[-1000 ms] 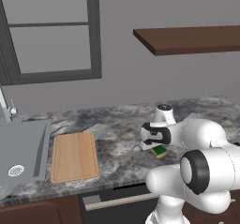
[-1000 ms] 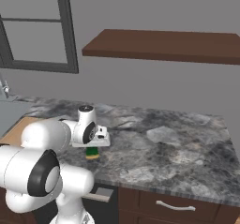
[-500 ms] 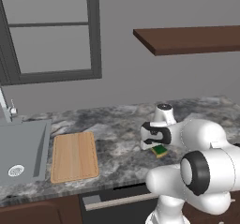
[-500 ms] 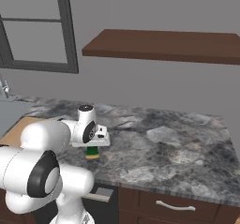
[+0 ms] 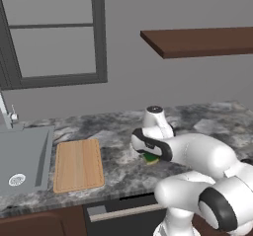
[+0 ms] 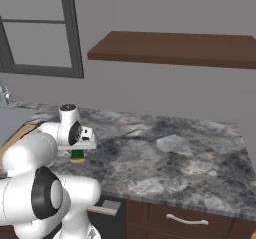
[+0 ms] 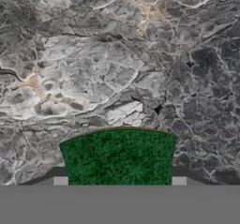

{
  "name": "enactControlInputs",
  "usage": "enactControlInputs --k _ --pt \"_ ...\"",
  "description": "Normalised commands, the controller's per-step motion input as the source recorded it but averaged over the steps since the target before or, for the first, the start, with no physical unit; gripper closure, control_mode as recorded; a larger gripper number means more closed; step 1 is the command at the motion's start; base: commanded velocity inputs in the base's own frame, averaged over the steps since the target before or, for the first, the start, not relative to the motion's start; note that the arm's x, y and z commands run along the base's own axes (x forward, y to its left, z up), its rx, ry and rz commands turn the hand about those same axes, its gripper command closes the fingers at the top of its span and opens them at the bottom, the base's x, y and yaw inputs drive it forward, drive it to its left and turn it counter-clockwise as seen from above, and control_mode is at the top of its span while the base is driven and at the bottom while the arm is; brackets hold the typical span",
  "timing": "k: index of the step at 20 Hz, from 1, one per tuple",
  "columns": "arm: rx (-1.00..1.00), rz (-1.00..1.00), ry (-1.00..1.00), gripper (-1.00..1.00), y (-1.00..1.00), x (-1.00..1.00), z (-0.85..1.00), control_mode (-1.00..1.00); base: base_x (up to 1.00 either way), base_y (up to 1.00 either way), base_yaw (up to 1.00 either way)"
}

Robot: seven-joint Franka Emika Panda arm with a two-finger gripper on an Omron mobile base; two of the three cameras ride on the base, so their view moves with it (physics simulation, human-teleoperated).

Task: Pick up the sponge from the counter and clean the cutting board by briefly scrubbing or pressing down on the cutting board. Once finished, release the sponge.

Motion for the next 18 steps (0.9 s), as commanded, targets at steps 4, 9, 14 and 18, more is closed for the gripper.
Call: enactControlInputs --k 4,9,14,18 --pt "0.00 0.00 0.00 1.00 1.00 0.00 0.13 -1.00 0.00 0.00 0.00" --pt "0.00 0.00 0.00 1.00 1.00 0.00 0.05 -1.00 0.00 0.00 0.00" --pt "0.00 0.00 0.00 1.00 0.94 0.00 0.11 -1.00 0.00 0.00 0.00" --pt "0.02 0.00 0.00 1.00 0.80 0.00 0.20 -1.00 0.00 0.00 0.00"
